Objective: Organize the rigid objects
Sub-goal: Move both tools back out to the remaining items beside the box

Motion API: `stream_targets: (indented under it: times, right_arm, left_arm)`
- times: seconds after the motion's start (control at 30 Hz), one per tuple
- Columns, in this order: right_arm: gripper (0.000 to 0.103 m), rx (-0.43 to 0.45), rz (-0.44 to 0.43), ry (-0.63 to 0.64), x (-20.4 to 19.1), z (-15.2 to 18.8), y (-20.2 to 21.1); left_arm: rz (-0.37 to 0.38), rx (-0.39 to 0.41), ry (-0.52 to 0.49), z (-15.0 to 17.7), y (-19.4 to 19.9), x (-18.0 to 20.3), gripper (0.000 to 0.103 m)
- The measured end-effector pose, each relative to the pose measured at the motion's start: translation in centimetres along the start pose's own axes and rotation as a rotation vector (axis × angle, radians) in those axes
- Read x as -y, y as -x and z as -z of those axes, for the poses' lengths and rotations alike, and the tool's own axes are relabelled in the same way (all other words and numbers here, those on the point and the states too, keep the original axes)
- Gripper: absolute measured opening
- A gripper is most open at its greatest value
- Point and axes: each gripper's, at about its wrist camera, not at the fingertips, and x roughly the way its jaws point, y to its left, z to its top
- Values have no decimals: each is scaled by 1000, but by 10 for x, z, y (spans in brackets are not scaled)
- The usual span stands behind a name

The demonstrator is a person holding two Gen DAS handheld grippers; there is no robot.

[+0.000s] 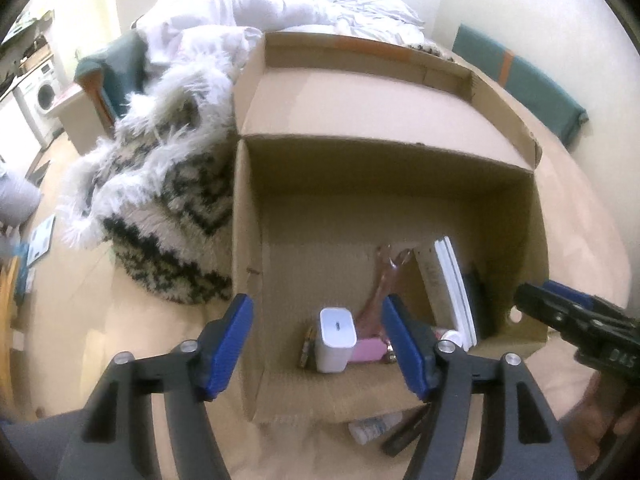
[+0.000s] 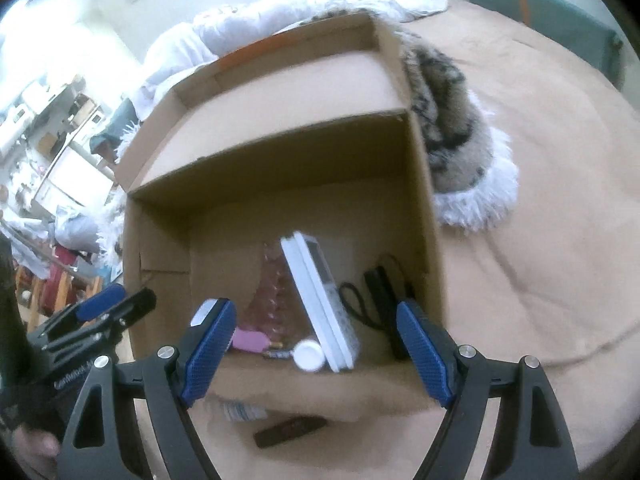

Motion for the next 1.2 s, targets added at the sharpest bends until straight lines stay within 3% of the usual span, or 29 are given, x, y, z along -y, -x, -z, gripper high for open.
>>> stream_targets:
  times: [0.27, 0.43, 0.57, 0.83, 0.97, 1.2]
  right_arm:
    - [87, -27, -3, -70, 11, 37, 14]
    - [87, -65, 10, -105, 18, 51, 14]
    - [87, -72, -8, -143, 21, 59, 15]
    - [87, -112, 13, -118, 11, 63, 3]
    - [87, -140, 35, -102, 12, 66, -2]
    - [87, -150, 26, -125, 18, 68, -2]
  left_arm:
    - [0, -34, 124, 27, 12, -24, 64]
    - [61, -79, 212, 44, 13, -36, 65]
    - [35, -117, 246, 58, 8, -42, 65]
    - [46, -232, 279, 78, -27, -28, 65]
    - [57, -285, 218, 76, -54, -1, 65]
    - [34, -361, 209, 76, -91, 21, 65]
